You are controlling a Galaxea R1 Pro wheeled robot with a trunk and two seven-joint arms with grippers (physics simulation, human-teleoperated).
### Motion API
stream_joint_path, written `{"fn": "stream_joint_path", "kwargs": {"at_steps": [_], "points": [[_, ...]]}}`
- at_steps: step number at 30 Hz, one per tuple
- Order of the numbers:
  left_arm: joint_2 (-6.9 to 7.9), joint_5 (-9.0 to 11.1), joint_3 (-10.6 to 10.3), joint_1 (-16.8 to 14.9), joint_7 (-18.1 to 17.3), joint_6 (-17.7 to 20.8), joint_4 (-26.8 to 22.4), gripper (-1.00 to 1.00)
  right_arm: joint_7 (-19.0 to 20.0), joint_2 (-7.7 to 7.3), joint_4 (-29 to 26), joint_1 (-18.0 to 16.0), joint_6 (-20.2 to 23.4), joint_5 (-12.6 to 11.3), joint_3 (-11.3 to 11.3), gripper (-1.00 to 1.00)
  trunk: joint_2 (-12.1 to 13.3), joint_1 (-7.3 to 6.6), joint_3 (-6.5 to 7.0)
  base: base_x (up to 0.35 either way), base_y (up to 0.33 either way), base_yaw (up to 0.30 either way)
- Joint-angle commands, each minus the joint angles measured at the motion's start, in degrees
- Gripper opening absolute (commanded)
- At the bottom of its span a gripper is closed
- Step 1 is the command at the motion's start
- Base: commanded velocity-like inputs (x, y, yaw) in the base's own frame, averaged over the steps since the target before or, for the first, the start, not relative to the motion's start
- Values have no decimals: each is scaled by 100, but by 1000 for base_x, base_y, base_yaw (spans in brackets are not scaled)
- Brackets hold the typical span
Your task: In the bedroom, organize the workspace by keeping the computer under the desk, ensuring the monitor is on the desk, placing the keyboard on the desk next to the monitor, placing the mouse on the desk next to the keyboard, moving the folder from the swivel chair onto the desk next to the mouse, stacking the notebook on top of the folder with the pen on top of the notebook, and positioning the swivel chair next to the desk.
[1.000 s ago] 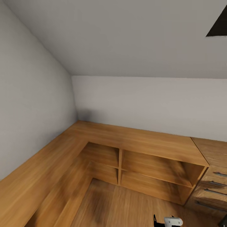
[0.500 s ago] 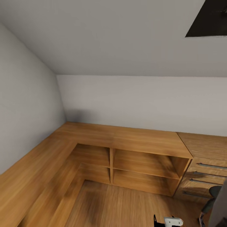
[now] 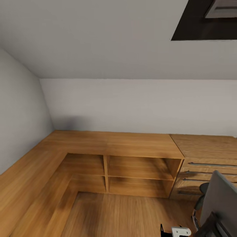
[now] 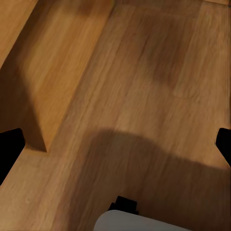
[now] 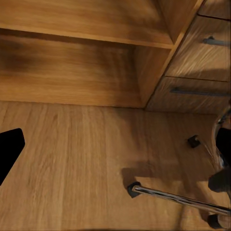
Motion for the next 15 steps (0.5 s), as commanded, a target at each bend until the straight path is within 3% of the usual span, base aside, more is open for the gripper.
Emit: {"fn": "stream_joint_path", "kwargs": {"at_steps": [1,8,15], "points": [[-1,33,2,-2,-4,-21,0,100,-47,0,-2,-3,2,0,47,100,-4,0,-7,0,0,-257],[0,33,2,-2,-4,-15,0,100,-47,0,-2,-3,-4,1,58,100,-4,0,-7,25,17,-263],[7,33,2,-2,-4,-14,0,100,-47,0,-2,-3,-6,3,64,100,-4,0,-7,205,154,-269]]}}
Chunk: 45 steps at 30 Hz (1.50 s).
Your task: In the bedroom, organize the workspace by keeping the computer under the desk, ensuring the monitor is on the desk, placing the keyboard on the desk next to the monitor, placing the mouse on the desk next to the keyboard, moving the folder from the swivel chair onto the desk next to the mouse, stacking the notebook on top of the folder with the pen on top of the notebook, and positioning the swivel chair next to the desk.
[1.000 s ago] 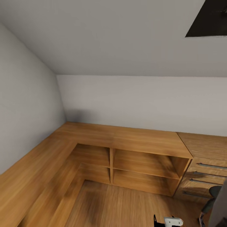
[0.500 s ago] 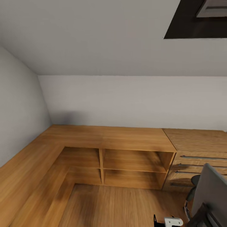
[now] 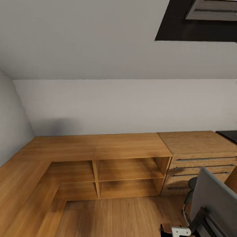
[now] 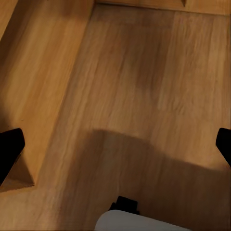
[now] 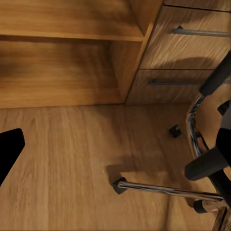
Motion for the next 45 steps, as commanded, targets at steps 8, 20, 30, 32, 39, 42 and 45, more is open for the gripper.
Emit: {"fn": "stream_joint_path", "kwargs": {"at_steps": [8,20,30,32,39,42,45], "points": [[0,33,2,-2,-5,-20,1,100,-48,0,-2,-4,1,12,49,100,-4,3,-6,178,121,-270],[0,33,2,-2,-5,-20,1,100,-48,0,-2,-4,1,17,49,100,-4,3,-6,16,72,-270],[-3,33,2,-2,-5,-20,1,100,-41,0,6,-4,1,24,55,100,-4,3,4,83,133,-270],[-5,33,2,-2,-5,-20,1,100,-40,0,7,-4,1,24,56,100,-4,3,8,7,7,-270],[-2,33,2,-2,-5,-20,1,100,-35,0,7,-4,1,25,57,100,-4,3,22,3,8,-270],[0,33,2,-2,-5,-20,1,100,-33,0,7,-4,1,25,58,100,-4,3,28,77,162,-270],[0,33,2,-2,-5,-20,1,100,-31,-1,7,-4,1,25,58,100,-4,3,35,128,202,-270]]}}
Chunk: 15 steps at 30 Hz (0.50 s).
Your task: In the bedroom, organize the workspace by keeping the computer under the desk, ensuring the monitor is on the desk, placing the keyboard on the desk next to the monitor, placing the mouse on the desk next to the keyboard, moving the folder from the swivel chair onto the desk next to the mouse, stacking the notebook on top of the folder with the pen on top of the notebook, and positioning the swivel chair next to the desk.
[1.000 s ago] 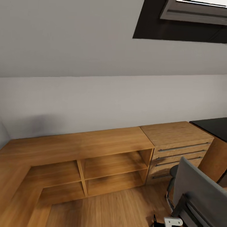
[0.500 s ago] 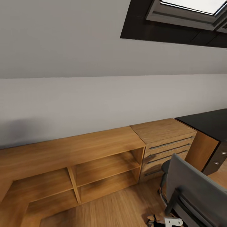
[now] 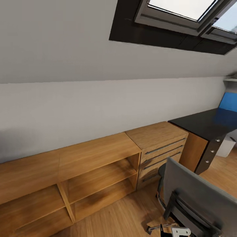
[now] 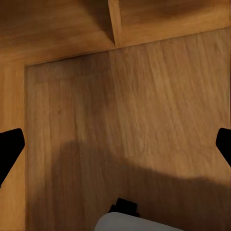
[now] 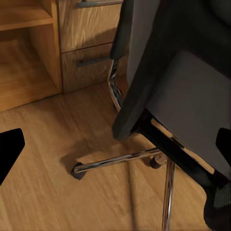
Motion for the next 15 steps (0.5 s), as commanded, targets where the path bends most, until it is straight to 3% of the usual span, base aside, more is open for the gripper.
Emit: {"fn": "stream_joint_path", "kwargs": {"at_steps": [1,15], "points": [[-2,33,2,-2,-5,-20,1,100,-48,1,-1,-4,1,4,48,100,-4,1,-4,70,89,-270],[-5,33,2,-2,-5,-20,1,100,-47,-5,-1,-4,1,8,48,100,-4,1,25,12,15,-270]]}}
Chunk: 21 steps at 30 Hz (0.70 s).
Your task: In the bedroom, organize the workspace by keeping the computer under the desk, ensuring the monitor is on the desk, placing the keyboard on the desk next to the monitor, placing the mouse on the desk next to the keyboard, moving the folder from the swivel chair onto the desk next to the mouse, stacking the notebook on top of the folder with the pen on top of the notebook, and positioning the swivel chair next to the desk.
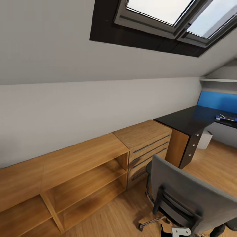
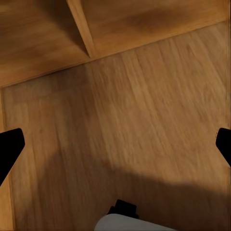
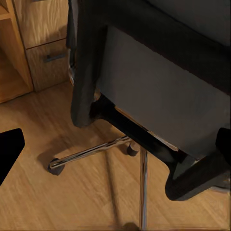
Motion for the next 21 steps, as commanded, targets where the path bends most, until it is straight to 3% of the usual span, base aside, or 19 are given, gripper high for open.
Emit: {"fn": "stream_joint_path", "kwargs": {"at_steps": [1,21], "points": [[-1,33,2,-2,-4,-20,0,100,-47,0,-1,-4,2,1,48,100,-4,0,-4,0,0,-270],[1,33,2,-2,-4,-20,0,100,-48,7,-1,-4,2,-7,56,100,-4,0,-7,0,0,-265]]}}
